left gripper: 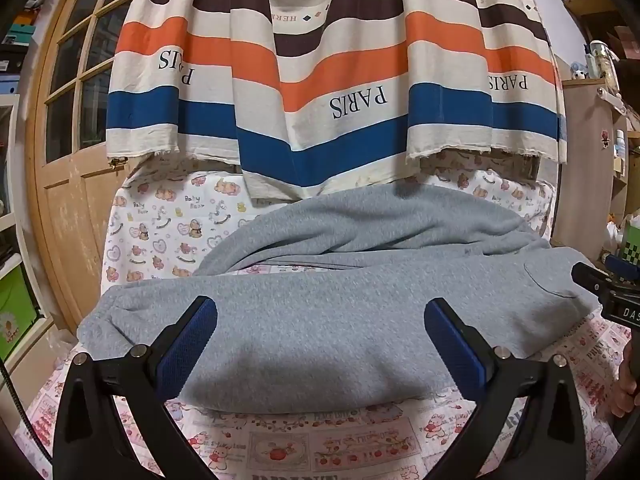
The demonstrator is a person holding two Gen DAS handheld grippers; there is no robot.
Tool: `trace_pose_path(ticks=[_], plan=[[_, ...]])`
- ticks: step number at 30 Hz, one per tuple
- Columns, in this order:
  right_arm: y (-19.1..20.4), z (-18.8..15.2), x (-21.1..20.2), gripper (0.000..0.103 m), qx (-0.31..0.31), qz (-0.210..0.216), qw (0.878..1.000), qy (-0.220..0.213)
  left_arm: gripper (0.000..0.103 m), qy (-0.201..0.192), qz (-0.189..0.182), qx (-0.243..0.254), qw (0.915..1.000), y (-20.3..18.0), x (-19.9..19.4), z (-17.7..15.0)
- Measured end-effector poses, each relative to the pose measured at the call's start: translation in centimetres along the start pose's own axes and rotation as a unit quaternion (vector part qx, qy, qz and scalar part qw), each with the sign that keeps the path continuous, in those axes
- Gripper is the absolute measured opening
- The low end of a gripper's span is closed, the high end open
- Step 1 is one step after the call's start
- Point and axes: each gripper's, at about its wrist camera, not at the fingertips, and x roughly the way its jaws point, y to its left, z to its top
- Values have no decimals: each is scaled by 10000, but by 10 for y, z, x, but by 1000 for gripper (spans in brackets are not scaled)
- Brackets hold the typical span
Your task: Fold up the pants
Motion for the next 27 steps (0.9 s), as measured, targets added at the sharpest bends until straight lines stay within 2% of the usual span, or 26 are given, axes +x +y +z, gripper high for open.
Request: trace_pose_path(ticks=[27], plan=[[-1, -1, -6, 103, -44, 19, 10000, -71, 103, 5, 16, -15, 10000, 0, 2, 2]])
